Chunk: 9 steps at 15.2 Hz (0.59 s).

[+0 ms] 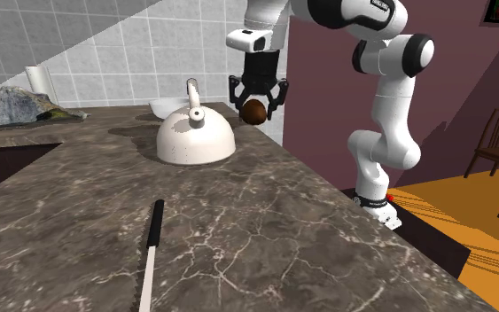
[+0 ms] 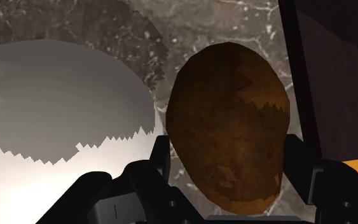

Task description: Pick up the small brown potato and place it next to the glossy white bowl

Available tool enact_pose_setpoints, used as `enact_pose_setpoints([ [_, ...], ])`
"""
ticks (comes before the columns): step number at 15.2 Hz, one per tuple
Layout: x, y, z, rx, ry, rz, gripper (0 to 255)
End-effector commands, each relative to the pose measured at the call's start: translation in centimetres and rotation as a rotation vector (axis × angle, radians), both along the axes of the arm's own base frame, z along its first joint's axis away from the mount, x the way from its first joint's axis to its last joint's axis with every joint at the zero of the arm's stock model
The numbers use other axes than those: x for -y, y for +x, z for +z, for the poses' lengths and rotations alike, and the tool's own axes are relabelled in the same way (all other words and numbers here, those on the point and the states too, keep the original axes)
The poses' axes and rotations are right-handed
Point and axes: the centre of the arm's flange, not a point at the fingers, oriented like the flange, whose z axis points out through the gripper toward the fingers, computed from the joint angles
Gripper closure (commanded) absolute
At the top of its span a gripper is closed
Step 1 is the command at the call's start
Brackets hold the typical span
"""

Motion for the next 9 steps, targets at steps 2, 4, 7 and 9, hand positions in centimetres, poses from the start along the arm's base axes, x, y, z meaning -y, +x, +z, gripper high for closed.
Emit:
enact_pose_setpoints([
  [2,-0.1,-0.1,1.6,0.000,0.000,0.000,255],
  [4,-0.1,-0.1,2.6,0.000,0.000,0.000,255],
  [7,-0.1,-0.1,4.2,0.000,0.000,0.000,255],
  [9,-0.1,-0.1,5.3,0.000,0.000,0.000,255],
])
